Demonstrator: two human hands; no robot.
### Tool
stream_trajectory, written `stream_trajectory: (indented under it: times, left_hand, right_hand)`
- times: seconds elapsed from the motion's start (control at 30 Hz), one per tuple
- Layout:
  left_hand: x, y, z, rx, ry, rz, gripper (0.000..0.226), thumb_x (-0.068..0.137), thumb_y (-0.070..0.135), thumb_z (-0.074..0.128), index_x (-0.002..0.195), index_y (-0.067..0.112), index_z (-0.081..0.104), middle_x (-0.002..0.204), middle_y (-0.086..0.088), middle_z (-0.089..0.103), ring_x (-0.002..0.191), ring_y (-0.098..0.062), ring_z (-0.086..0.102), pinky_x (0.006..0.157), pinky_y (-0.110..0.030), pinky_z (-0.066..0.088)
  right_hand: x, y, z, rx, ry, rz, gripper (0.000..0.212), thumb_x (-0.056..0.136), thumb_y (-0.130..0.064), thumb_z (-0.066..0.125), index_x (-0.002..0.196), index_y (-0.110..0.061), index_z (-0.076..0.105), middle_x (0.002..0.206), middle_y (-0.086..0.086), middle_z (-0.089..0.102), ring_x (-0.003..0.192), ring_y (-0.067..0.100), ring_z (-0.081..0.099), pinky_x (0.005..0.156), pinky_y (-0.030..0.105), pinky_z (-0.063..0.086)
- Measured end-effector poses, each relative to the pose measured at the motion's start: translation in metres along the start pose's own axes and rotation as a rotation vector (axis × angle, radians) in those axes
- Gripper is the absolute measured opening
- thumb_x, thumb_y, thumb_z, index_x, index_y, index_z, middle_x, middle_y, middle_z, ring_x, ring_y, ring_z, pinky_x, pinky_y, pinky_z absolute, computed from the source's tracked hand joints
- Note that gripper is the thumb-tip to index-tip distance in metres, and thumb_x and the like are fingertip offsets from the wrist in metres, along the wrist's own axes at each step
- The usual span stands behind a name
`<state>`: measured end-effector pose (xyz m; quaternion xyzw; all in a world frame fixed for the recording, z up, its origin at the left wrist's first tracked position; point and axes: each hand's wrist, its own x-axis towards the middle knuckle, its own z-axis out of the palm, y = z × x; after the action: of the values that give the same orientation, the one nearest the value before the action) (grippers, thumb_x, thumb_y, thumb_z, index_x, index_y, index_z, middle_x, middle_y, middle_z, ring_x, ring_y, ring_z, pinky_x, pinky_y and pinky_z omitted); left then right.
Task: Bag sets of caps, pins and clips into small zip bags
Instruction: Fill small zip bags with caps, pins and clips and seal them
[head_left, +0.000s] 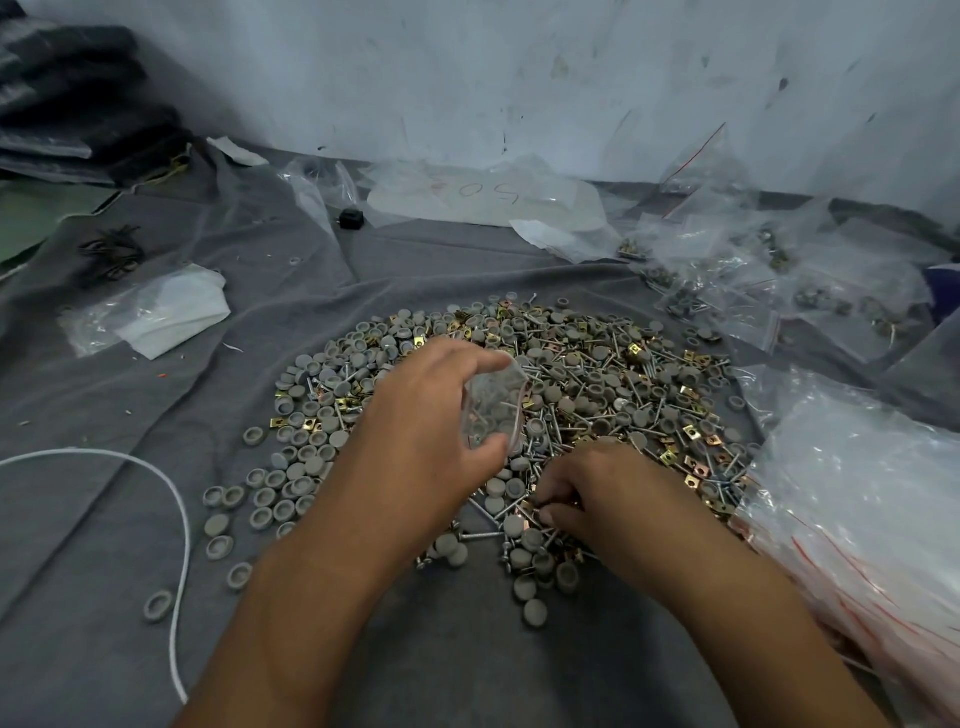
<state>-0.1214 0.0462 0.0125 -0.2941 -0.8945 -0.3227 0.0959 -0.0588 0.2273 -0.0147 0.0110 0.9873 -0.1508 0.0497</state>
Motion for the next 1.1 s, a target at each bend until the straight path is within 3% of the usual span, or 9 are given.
stream_trajectory:
  times: [0.33,0.5,0.7,0.87,0.97,1.1]
  left_hand:
    - [0.000,-0.001,0.000,0.000,-0.006,-0.005,0.058,0.075,0.030,0.081,0.129,0.031,0.059,0.113,0.024,0.051,0.092,0.015,0.047,0.081,0.006,0.029]
    - [-0.001,0.000,-0.001,0.004,-0.005,-0.005,0.058,0.077,0.032,0.079,0.131,0.033,0.057,0.114,0.027,0.049,0.094,0.016,0.046,0.079,0.003,0.034]
    - [-0.001,-0.001,0.000,-0.004,-0.002,-0.007,0.058,0.077,0.032,0.079,0.131,0.033,0.057,0.112,0.027,0.048,0.096,0.019,0.044,0.084,0.006,0.029]
    - [-0.001,-0.001,0.001,0.003,0.001,-0.004,0.057,0.078,0.032,0.079,0.130,0.035,0.056,0.112,0.028,0.047,0.096,0.018,0.045,0.084,0.006,0.029]
    - [-0.001,-0.002,0.001,0.006,0.001,-0.001,0.057,0.077,0.032,0.080,0.129,0.035,0.057,0.113,0.028,0.048,0.094,0.018,0.045,0.082,0.005,0.030]
    - [-0.001,-0.002,0.002,0.010,0.001,0.004,0.057,0.077,0.033,0.080,0.129,0.034,0.057,0.113,0.028,0.048,0.093,0.016,0.046,0.081,0.002,0.033]
  right_hand:
    - [0.004,-0.001,0.008,-0.165,0.054,-0.105,0.003,0.101,-0.035,0.057,0.101,-0.034,0.060,0.104,-0.013,0.045,0.108,0.011,0.041,0.074,0.027,0.040]
    - [0.008,-0.010,0.015,-0.259,0.108,-0.073,0.017,0.103,-0.037,0.046,0.107,-0.029,0.061,0.100,-0.006,0.038,0.106,0.017,0.043,0.070,0.030,0.033]
    - [0.007,-0.006,0.019,-0.268,0.129,-0.124,0.024,0.105,-0.037,0.036,0.113,-0.023,0.054,0.102,-0.004,0.038,0.102,0.016,0.042,0.070,0.028,0.032]
    - [0.009,0.001,0.007,0.007,0.168,-0.129,0.013,0.102,-0.042,0.036,0.104,-0.033,0.045,0.104,-0.013,0.035,0.097,0.005,0.033,0.074,0.020,0.034]
    - [0.009,0.003,-0.004,0.341,0.217,-0.090,0.009,0.098,-0.042,0.039,0.092,-0.037,0.044,0.097,-0.018,0.046,0.087,0.000,0.043,0.067,0.014,0.035]
    - [0.004,-0.003,-0.010,0.519,0.312,-0.125,0.010,0.096,-0.048,0.039,0.095,-0.042,0.047,0.091,-0.014,0.059,0.084,0.003,0.054,0.062,0.017,0.040]
